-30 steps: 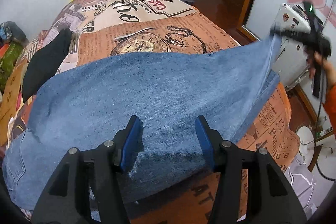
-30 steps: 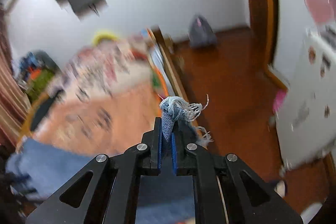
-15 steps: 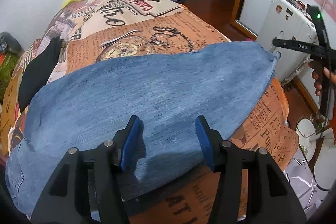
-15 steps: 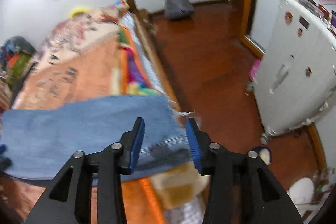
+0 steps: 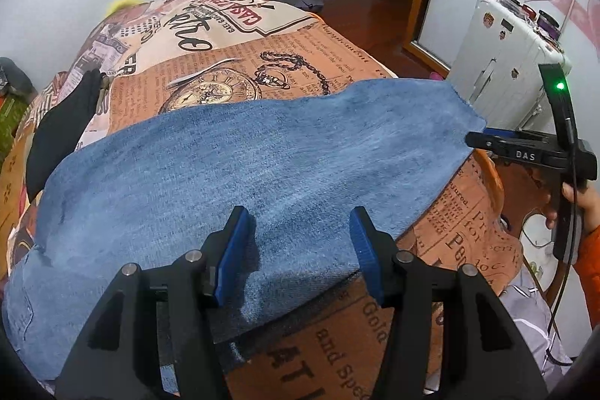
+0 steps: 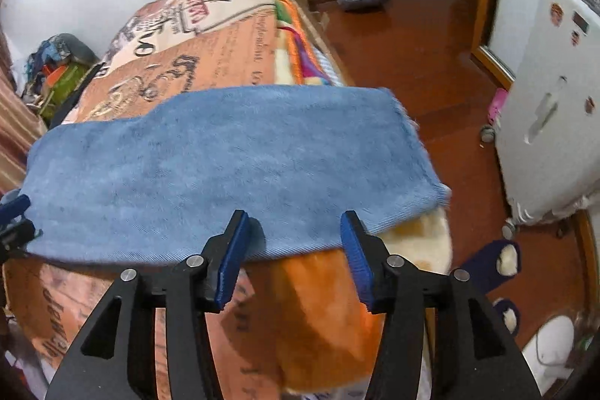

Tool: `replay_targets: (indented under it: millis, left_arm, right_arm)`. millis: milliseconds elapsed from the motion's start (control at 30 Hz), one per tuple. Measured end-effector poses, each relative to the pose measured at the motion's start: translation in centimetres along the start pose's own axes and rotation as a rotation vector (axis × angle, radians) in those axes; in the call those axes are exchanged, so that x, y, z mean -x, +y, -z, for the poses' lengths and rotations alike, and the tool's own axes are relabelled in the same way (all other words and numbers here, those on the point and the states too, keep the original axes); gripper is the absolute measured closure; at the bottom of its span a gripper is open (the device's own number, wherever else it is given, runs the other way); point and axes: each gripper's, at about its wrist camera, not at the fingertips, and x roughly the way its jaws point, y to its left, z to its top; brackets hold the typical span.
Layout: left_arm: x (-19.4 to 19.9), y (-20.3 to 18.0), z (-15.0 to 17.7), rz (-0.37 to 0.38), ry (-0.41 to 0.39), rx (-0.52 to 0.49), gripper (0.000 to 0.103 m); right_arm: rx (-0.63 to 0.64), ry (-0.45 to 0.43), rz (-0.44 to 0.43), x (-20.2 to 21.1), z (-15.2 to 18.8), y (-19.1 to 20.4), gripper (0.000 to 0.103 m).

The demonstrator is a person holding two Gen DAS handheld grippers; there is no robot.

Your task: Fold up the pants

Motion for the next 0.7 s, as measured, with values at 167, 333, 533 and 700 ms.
replay_targets:
  millis: [167,333,533,700]
  left_arm:
    - [1.3,1.0,0.1,0.038,-0.024,0.031,0.049]
    - [4.1,4.8,-0.1,0.030,-0.083,0.123,0.049]
    - [9.5,11.0,0.6,-0.059,-0.190,0.219,0.048]
    - [13.8,16.4,2.5,-0.164,-0.247,0.285,0.042]
  right_arm:
    - [-0.043,0.010,0.127,1.4,0.3,-2.4,0.052]
    - [-0.066,-0.046,0.168,4.4,-0.2,-2.9,0.052]
    - [0.003,-0.175,0.102,8.3,-2.7,1.5,0.052]
    - [0.105,-0.245,0.009,9.6,-4.7,7.4,0.052]
